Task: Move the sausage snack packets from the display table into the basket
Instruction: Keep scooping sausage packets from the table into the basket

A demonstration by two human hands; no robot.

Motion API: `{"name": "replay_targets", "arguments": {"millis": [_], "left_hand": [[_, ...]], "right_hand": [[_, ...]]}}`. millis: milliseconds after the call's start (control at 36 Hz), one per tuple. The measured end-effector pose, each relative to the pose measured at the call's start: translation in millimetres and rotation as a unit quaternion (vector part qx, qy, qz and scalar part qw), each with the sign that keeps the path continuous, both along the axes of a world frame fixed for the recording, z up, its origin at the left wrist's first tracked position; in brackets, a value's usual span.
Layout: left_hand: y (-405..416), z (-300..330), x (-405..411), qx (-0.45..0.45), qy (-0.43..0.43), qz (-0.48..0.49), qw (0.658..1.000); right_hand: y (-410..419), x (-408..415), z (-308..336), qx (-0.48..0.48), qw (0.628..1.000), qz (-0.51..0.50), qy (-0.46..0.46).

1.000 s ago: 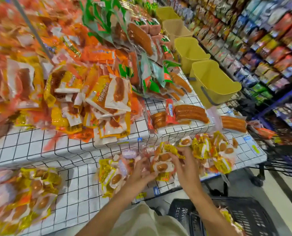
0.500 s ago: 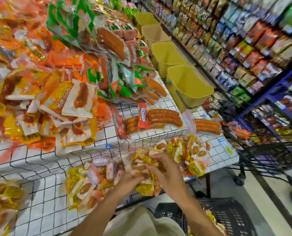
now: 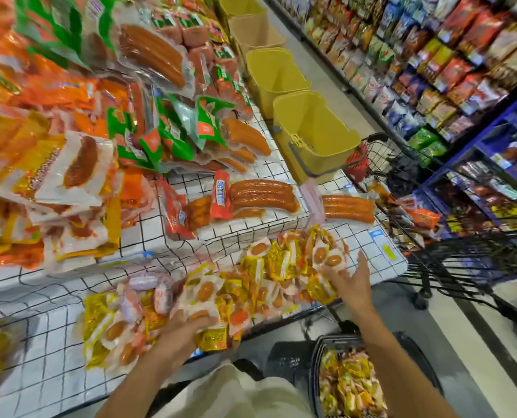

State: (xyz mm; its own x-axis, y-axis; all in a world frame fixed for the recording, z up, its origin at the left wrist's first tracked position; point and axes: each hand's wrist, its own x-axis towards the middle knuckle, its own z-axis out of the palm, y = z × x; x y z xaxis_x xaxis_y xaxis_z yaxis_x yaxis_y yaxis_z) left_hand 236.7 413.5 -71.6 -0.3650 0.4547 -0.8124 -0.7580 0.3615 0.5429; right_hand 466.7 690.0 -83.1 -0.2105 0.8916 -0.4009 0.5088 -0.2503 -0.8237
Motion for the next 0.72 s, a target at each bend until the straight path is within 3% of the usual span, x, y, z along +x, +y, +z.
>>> {"name": "replay_targets", "arguments": {"millis": [111, 333, 556, 667, 722], "left_hand": [[0, -9, -3, 0.006, -0.002, -0.016, 1.000], [6, -6, -1, 0.024, 0.019, -0.014, 0.999], [4, -4, 4, 0.012, 0.037, -0.030, 0.999], [4, -2, 6, 0.003, 0.053, -0.041, 0.998], [2, -1, 7, 0.003, 0.060, -0.044, 0.997]], "right_hand": [[15, -6, -17, -0.048, 0.996, 0.056, 0.046], [20, -9, -26, -0.072, 0.997, 0.000, 0.020], [3, -15, -11, 0.042, 0.997, -0.029, 0.056], [-17, -18, -8, 0.217, 0.976, -0.011, 0.032], [-25, -18, -6, 0.207, 0.975, -0.002, 0.079]]}}
